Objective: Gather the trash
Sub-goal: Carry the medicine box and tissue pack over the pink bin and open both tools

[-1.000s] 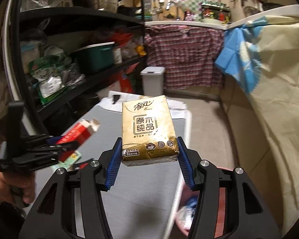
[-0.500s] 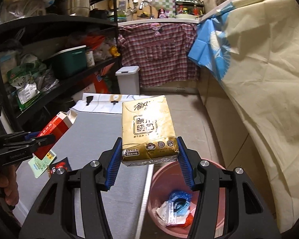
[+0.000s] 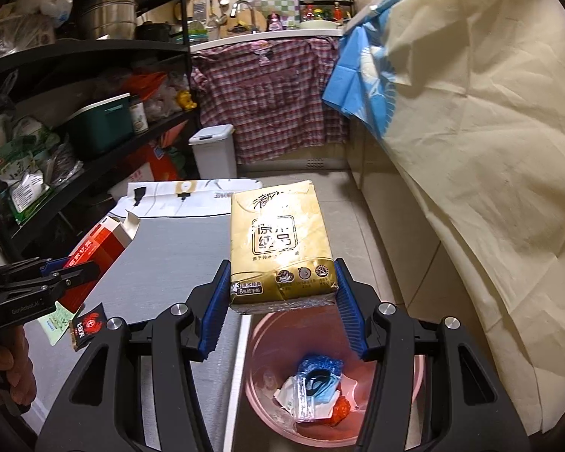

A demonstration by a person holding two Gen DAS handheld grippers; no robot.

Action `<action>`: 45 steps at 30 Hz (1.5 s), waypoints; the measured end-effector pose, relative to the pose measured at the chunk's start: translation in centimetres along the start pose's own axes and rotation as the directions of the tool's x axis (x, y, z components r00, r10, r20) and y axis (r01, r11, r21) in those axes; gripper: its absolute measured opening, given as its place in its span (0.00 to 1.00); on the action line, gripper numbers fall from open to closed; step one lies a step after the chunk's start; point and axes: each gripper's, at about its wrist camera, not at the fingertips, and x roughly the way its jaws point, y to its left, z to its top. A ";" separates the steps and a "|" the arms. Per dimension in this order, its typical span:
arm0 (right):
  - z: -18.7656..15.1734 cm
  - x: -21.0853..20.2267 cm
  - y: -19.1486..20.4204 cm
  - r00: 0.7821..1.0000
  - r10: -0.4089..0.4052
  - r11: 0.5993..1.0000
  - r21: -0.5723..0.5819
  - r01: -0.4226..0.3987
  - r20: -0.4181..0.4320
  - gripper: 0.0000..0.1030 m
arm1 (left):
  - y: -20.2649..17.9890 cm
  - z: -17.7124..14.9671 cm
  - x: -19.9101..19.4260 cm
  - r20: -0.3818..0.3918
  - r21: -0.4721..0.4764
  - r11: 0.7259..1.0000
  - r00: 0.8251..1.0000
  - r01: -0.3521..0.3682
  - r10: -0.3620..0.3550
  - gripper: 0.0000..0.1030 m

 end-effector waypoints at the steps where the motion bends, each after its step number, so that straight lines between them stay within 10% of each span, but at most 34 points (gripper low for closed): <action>1: 0.0 0.0 -0.3 1.000 -0.005 1.000 0.005 0.005 -0.001 0.52 | -0.3 0.0 0.1 -0.001 0.002 1.000 1.000 0.003 -0.003 0.34; 28: -1.7 2.2 -7.2 0.975 -0.167 0.976 0.114 0.185 -0.149 0.52 | -11.1 1.0 7.5 -0.090 0.123 0.975 0.980 0.187 -0.176 0.35; 45: -2.0 3.6 -8.0 0.962 -0.187 0.967 0.134 0.215 -0.199 0.60 | -11.3 1.0 10.5 -0.143 0.095 0.971 0.968 0.219 -0.205 0.41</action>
